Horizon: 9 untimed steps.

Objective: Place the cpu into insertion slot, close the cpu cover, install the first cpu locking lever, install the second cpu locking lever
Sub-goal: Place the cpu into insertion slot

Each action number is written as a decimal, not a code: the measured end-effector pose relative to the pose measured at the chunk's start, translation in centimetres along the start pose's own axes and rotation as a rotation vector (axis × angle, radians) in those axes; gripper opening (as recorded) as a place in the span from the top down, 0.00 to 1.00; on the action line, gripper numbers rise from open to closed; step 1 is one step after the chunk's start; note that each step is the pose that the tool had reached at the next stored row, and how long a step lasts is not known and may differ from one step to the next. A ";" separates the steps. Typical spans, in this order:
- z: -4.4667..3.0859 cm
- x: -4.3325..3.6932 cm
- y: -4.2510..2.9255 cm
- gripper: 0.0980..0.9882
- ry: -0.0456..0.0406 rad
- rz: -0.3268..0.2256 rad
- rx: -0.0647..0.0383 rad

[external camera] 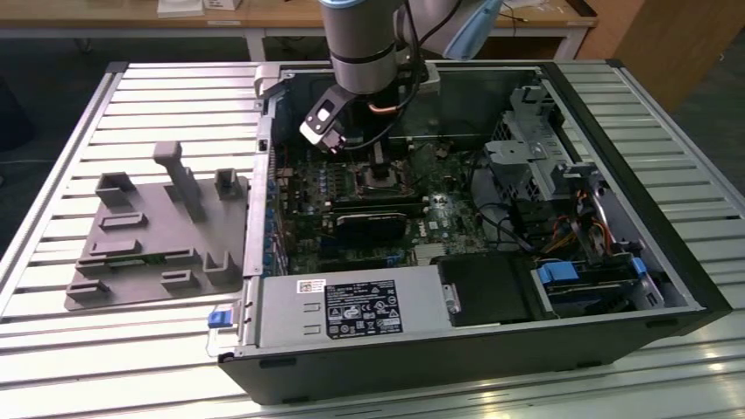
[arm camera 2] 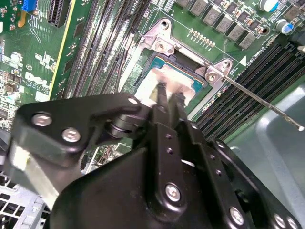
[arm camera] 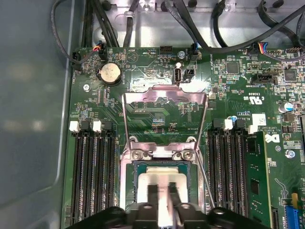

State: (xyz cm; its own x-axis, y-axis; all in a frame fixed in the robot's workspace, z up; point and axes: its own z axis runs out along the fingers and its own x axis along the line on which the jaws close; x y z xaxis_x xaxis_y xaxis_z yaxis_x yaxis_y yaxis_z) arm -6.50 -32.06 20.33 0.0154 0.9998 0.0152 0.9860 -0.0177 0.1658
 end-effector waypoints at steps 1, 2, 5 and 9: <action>0.00 0.00 0.00 0.91 0.0001 0.000 0.000; 0.00 0.00 0.00 0.91 0.0000 0.000 0.000; -0.01 0.00 0.00 1.00 0.0000 0.000 0.000; -0.01 0.00 0.00 1.00 0.0000 0.000 0.000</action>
State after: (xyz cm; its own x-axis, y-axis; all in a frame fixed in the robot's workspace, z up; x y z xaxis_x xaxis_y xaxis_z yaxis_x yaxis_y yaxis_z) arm -6.50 -32.06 20.34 0.0154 0.9998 0.0153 0.9860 -0.0177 0.1658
